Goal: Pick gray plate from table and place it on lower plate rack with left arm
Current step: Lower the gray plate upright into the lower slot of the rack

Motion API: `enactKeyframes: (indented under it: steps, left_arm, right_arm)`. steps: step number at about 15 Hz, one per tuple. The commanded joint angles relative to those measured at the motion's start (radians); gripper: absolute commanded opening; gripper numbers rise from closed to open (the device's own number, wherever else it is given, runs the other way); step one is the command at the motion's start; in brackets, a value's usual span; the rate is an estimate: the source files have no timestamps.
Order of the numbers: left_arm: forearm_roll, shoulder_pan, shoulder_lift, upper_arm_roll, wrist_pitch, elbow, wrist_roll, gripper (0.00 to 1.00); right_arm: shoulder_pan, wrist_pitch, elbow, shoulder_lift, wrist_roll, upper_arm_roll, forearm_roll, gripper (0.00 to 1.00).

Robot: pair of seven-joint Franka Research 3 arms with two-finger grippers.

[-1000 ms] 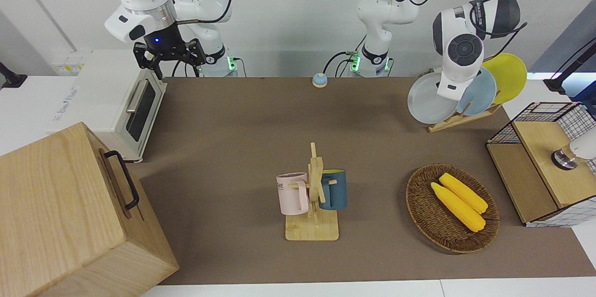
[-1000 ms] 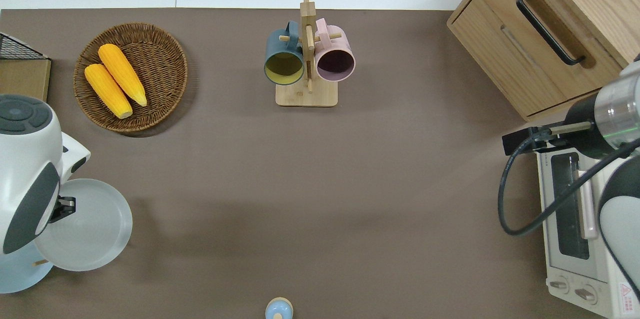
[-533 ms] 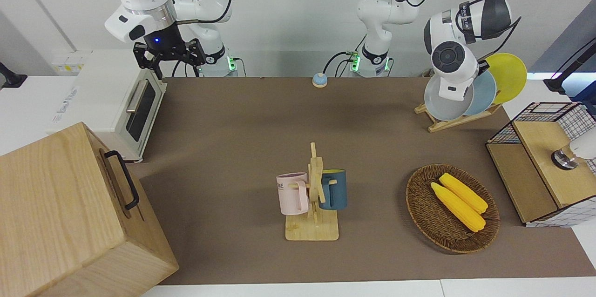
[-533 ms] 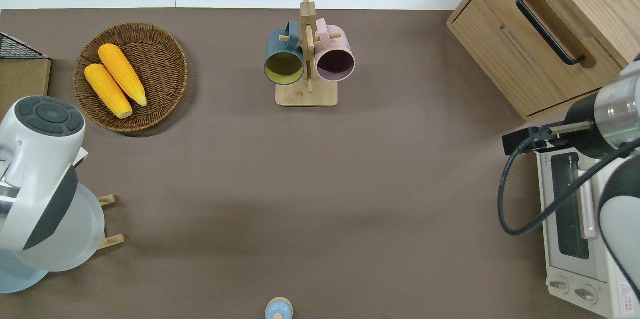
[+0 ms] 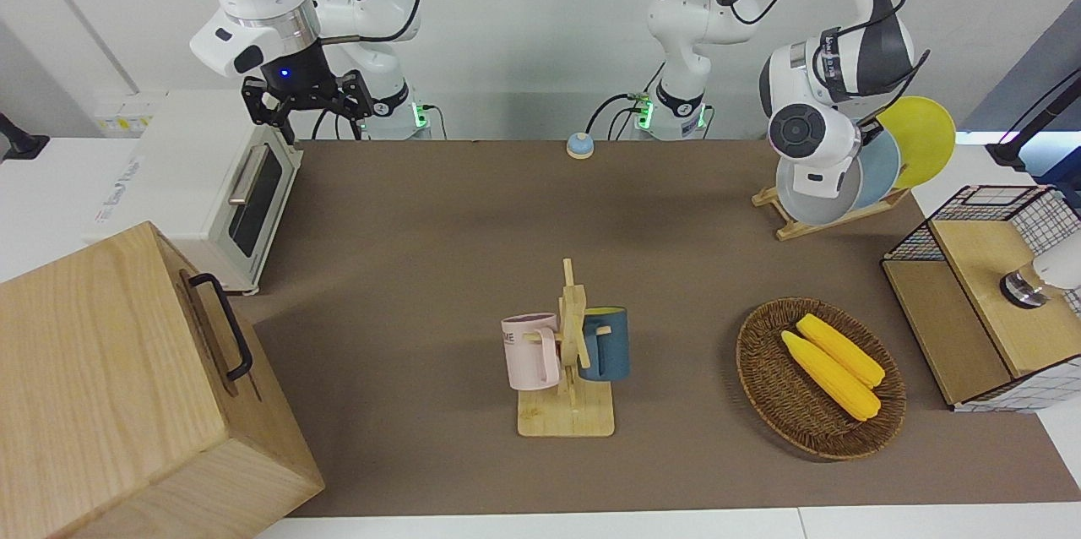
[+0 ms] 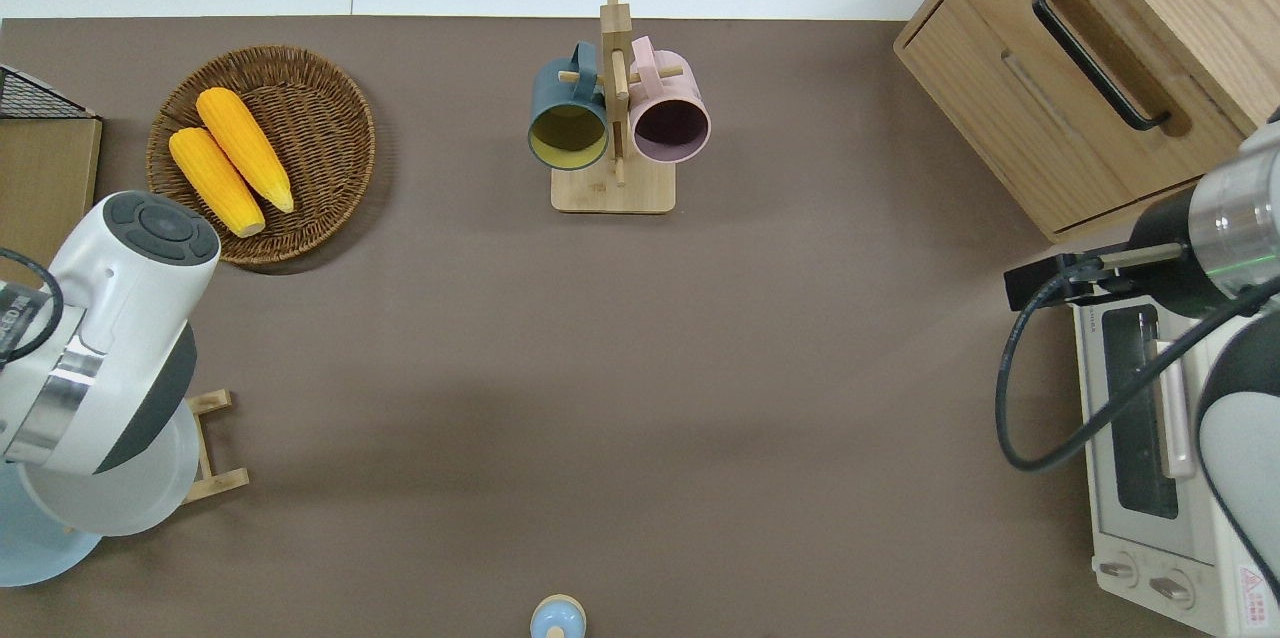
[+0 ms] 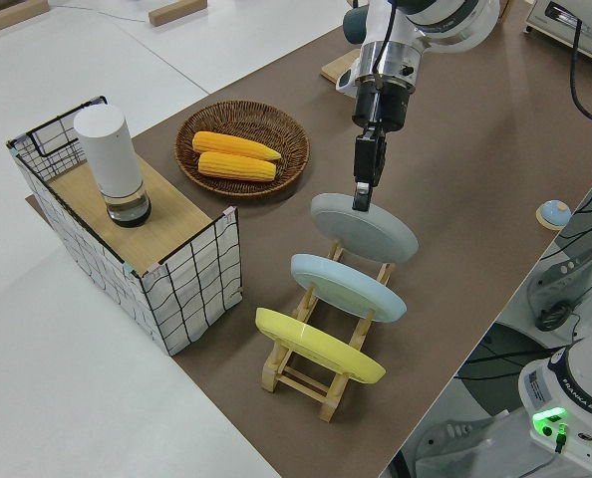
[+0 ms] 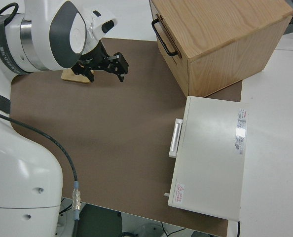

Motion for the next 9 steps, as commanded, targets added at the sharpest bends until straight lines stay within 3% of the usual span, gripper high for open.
enactKeyframes:
  steps: [1,5,9]
  left_arm:
    - [0.029,-0.014,0.013,-0.021,-0.038,-0.008,-0.056,0.0]
    - [0.02,-0.014,0.042,-0.055,-0.047,-0.034,-0.154,0.0]
    - [0.014,-0.014,0.047,-0.064,-0.046,-0.036,-0.15,0.0]
  right_arm:
    - [-0.019,-0.014,0.009,-0.003,0.012,0.017,-0.001,0.983]
    - [-0.019,-0.014,0.009,-0.003,0.012,0.017,-0.001,0.983]
    - [-0.019,-0.014,0.009,-0.003,0.012,0.017,-0.001,0.983]
